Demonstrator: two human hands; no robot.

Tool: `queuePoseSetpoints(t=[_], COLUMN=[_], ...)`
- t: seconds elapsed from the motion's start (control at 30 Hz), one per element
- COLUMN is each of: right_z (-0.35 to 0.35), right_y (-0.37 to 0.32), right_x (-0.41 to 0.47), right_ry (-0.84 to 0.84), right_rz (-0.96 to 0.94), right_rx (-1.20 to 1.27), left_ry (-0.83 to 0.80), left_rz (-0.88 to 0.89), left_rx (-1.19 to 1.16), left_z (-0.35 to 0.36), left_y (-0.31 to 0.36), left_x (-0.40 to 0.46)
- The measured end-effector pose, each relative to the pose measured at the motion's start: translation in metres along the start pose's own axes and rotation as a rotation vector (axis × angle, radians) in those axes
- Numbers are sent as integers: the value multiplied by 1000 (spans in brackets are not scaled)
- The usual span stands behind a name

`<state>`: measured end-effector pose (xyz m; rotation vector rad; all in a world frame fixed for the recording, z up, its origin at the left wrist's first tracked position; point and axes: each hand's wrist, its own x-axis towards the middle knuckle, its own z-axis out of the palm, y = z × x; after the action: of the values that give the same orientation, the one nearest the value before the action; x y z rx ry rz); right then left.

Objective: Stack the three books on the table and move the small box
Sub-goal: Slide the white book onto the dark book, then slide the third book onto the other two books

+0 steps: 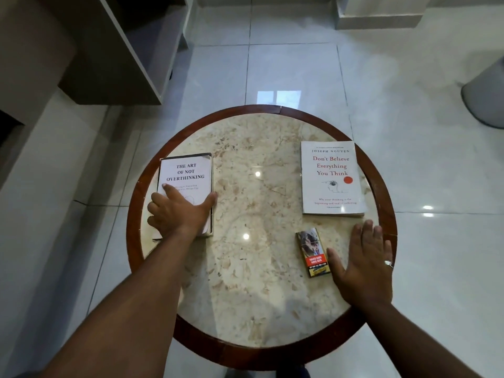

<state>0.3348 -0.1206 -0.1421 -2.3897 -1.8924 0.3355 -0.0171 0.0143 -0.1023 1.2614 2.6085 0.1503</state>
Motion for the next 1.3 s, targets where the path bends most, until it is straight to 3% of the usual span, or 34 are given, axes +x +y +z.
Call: queuePoseSetpoints(t=[0.37, 0.73, 0.83, 1.0, 1.2, 1.3], right_z=[-3, -6, -6, -8, -4, -5], right_y=[-2, -4, -5, -6, -3, -3], right_x=[-1, -2, -3, -2, -1, 0], right_ry=[-21, -5, -10, -23, -4, 13], right_rz=[4, -5, 3, 16, 9, 8], right_rx=[35, 70, 61, 43, -16, -16], left_ry=[150, 118, 107, -114, -422, -411], left_rz=[-25, 8, 139, 456, 479, 503], left_rx=[-54, -45, -12, -79, -21, 74], left_z=[6, 5, 4, 23, 61, 72], left_y=[4, 0, 21, 142, 253, 250], left_x=[-3, -8, -21, -80, -152, -148])
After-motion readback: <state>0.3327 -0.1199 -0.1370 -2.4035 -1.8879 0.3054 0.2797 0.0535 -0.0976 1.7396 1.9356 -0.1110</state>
